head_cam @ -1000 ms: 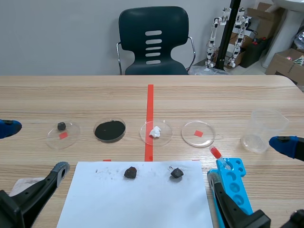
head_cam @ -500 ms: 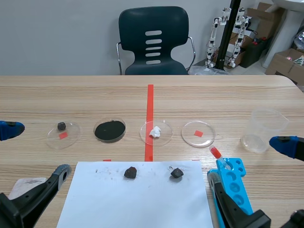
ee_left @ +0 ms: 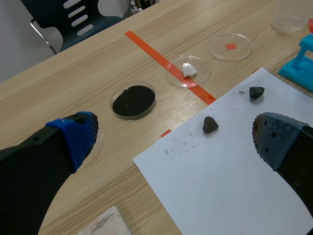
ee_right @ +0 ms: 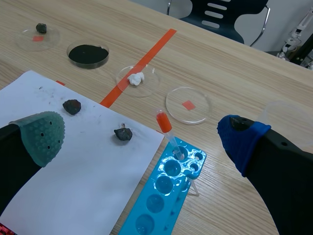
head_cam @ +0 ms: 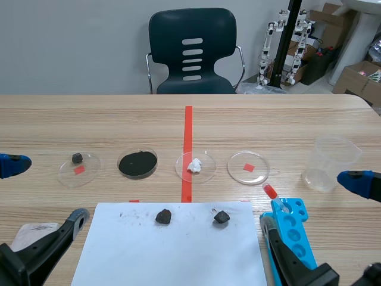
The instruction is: Return to the home posture
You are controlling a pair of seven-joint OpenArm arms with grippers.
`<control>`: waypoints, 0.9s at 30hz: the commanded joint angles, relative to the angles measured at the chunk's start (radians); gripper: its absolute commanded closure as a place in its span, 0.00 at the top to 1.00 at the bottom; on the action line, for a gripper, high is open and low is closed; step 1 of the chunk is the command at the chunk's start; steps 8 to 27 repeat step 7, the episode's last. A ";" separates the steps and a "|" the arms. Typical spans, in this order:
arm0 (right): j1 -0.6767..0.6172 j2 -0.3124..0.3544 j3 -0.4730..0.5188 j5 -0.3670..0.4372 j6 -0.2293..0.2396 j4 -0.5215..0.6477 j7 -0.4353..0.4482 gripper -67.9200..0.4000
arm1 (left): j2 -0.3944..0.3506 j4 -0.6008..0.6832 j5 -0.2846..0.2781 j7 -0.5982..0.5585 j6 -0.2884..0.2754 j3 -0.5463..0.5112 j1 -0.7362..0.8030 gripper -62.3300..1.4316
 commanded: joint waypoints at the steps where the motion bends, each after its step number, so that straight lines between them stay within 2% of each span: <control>1: 0.009 0.008 0.002 0.006 -0.004 0.005 0.015 1.00 | 0.007 0.006 -0.010 -0.016 0.002 -0.001 -0.003 1.00; 7: 0.009 0.008 0.002 0.006 -0.004 0.005 0.015 1.00 | 0.007 0.006 -0.009 0.016 0.002 -0.001 -0.003 1.00; 27: 0.009 0.008 0.002 0.006 -0.004 0.005 0.015 1.00 | 0.007 0.006 -0.009 0.016 0.002 -0.001 -0.003 1.00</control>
